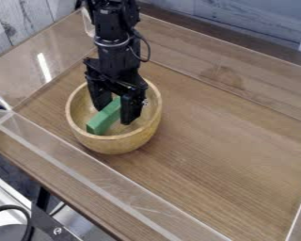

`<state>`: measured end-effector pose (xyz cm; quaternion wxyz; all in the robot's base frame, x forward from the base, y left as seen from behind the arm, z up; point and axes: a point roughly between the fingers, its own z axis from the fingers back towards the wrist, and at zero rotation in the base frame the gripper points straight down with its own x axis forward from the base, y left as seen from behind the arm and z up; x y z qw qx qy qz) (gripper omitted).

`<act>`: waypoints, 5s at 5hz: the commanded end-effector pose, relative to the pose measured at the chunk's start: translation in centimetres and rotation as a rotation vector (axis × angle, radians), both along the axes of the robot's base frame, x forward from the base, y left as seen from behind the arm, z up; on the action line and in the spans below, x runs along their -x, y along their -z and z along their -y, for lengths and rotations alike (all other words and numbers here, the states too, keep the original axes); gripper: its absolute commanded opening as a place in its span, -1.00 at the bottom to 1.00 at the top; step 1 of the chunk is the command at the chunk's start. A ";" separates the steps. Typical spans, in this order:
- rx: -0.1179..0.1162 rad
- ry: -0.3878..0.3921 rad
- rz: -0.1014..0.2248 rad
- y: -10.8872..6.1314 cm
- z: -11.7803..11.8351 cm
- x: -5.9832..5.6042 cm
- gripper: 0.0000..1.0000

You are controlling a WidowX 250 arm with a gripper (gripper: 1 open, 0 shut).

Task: Remove the green block from inside the brown bowl and put it on the table

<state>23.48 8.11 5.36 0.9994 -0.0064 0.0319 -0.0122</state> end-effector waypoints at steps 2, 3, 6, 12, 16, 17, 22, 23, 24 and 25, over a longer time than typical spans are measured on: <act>0.000 -0.013 0.064 -1.4 -0.5 -1.1 1.00; 0.005 -0.015 0.074 -1.5 -0.6 -1.3 1.00; 0.014 -0.017 0.086 -1.4 -0.7 -1.7 1.00; 0.015 -0.036 0.084 -1.8 -0.6 -2.2 -1.00; 0.014 -0.056 0.137 -8.2 1.7 -4.5 -1.00; 0.007 -0.041 0.137 -7.1 1.5 -4.0 -1.00; -0.024 -0.025 0.092 -3.6 0.3 -2.9 1.00; -0.034 -0.022 0.082 -2.8 0.1 -2.5 1.00; -0.041 -0.022 0.074 -2.0 -0.1 -2.3 1.00; -0.048 -0.022 0.066 -1.2 -0.3 -2.1 1.00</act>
